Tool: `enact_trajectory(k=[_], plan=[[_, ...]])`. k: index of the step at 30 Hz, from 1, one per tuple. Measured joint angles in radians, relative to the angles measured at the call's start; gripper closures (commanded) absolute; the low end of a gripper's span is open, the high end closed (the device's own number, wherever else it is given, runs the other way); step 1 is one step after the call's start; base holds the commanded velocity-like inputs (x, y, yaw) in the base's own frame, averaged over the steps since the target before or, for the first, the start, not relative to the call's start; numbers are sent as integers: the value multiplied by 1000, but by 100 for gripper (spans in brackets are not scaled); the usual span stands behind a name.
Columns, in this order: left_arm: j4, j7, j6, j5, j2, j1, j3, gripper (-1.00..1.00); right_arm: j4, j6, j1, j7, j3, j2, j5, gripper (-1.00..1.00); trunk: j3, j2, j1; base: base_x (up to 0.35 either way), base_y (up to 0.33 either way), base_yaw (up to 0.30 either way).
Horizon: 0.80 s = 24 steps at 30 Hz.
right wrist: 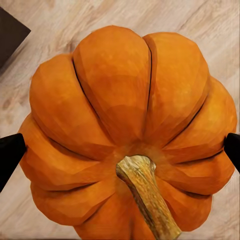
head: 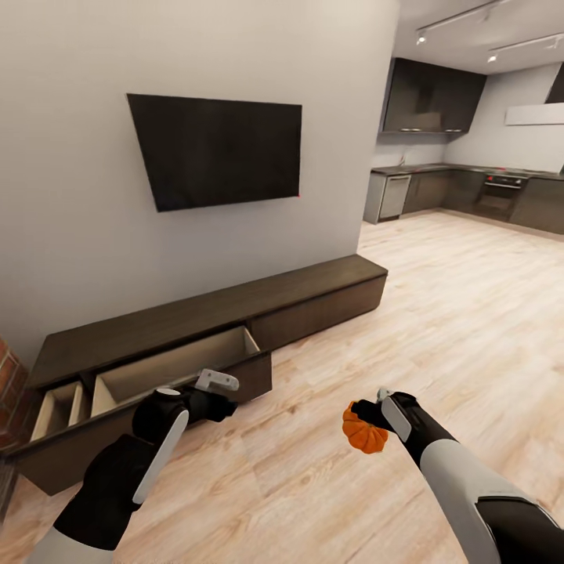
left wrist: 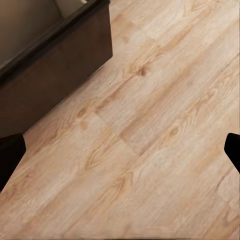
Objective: Place each of the two pumpkins and all three candles from the living room inside a cabinet in the living room (use any cabinet), then make sure every cabinet is closed, and position the cauldron so it is next to a table in the living room.
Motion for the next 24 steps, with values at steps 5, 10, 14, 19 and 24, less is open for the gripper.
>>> enact_trajectory(k=[5, 10, 14, 19, 24], plan=[[21, 0, 0, 3, 0, -2, 2, -100, 0, 0, 0, 0, 1, 5, 0, 100, 16, 35, -19, 0, 0, 288], [30, -1, 0, 4, 0, -3, 2, -100, 0, 0, 0, 0, 1, 6, 2, 100, 31, 70, -38, 0, 0, 291], [43, -1, 0, 4, 0, -5, 4, -100, 0, 0, 0, 0, 1, 6, 2, 100, 44, 98, -54, 0, 0, 291], [66, -2, 0, 10, 0, -11, 18, -100, 0, 0, 0, 0, 1, 6, 2, 100, 60, 133, -73, 0, 0, 291], [107, -2, 0, 36, 2, -16, 185, -100, 1, 0, 0, 0, 1, 6, 2, 100, 75, 168, -92, 0, 0, 291]])
